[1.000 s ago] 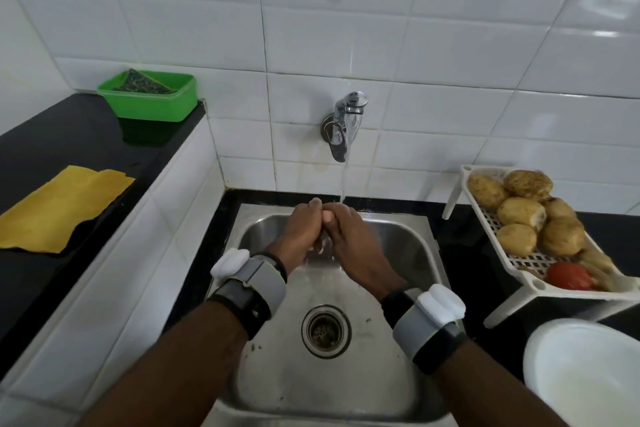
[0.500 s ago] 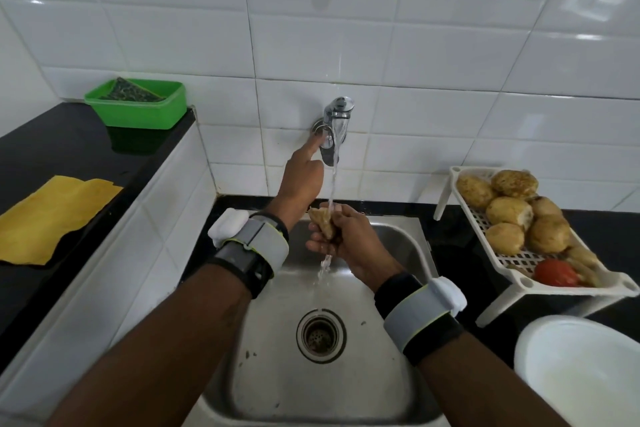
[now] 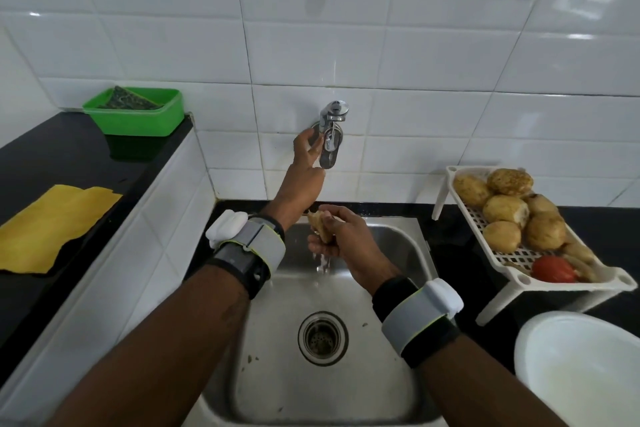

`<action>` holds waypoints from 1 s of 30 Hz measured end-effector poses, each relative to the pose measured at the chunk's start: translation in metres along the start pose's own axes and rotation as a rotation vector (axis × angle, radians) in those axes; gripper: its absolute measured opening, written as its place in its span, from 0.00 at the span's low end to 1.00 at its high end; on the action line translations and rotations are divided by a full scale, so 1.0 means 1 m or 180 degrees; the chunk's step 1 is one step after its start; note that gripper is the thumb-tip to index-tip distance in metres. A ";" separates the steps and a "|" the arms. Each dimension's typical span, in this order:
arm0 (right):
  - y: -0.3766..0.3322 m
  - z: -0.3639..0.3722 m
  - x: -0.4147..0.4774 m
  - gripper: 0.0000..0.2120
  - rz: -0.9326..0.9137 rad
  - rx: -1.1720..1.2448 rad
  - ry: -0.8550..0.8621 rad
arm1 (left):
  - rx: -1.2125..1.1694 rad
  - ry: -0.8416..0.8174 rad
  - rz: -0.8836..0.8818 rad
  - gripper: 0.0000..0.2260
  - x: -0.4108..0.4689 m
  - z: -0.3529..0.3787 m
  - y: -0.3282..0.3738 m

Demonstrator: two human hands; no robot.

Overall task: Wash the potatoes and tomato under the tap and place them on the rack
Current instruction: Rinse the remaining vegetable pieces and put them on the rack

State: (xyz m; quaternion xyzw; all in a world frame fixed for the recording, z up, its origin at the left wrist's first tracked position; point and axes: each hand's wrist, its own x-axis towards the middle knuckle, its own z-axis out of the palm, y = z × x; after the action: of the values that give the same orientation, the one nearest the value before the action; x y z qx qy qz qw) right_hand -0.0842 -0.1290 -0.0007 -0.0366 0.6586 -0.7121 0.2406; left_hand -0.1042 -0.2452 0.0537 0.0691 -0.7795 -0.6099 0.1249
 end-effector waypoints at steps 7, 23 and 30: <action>0.004 -0.011 0.005 0.11 -0.0648 -0.1112 0.0318 | 0.0675 -0.0438 -0.0609 0.15 -0.036 -0.004 -0.028; -0.001 -0.022 -0.006 0.10 -0.1087 -0.1404 0.0428 | 0.0924 0.0191 -0.0063 0.13 -0.058 0.002 -0.031; 0.030 -0.055 -0.029 0.14 -0.0783 -0.2732 -0.0098 | 0.1539 -0.0702 -0.0338 0.08 -0.076 0.020 -0.073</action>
State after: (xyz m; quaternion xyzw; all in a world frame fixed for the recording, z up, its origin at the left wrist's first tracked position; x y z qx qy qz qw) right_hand -0.0703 -0.0675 -0.0289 -0.2217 0.8816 -0.3969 0.1269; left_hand -0.0400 -0.2249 -0.0298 0.0708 -0.9067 -0.4156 -0.0131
